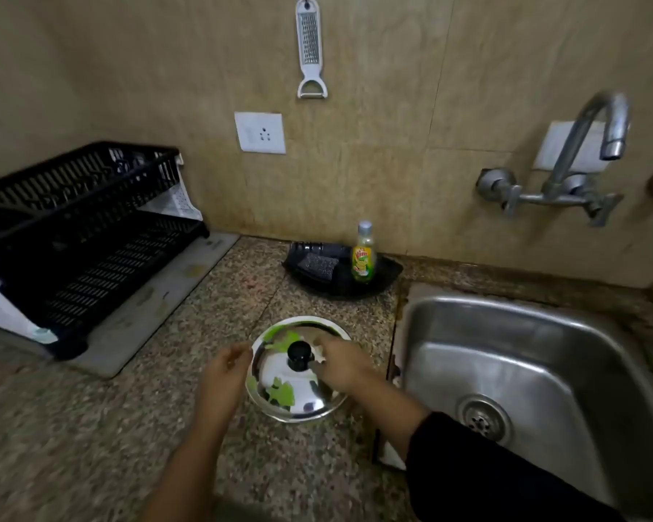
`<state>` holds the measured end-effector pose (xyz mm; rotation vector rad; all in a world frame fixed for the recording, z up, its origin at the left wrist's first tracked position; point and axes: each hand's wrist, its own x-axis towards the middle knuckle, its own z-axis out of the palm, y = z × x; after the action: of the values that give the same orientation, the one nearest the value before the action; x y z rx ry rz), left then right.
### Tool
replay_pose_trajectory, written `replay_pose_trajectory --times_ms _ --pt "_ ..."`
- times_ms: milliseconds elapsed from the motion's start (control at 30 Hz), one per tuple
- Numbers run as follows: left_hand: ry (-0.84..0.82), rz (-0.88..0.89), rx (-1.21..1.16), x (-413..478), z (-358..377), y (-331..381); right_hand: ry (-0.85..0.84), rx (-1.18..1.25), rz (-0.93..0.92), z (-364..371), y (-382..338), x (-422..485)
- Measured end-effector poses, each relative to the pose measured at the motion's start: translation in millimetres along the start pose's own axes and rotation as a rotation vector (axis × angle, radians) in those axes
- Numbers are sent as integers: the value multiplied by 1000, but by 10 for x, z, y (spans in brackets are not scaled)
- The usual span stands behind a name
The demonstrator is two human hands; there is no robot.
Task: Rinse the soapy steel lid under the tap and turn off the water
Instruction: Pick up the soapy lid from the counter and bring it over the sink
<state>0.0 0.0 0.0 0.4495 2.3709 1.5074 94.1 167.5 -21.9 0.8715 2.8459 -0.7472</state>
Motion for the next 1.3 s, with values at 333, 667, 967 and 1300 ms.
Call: replay_pose_trajectory --times_ms 333,667,967,1300 --pt "7 -50 -86 351 -48 -118 6 -124 -18 277 -206 382" --pt "11 -113 -25 465 102 -35 55 -35 -69 202 74 168" --pt "-196 -126 -253 262 924 700 331 159 -95 -592 680 -268" --pt "-340 -216 -414 -127 2149 1471 498 273 23 -1231 1771 -788"
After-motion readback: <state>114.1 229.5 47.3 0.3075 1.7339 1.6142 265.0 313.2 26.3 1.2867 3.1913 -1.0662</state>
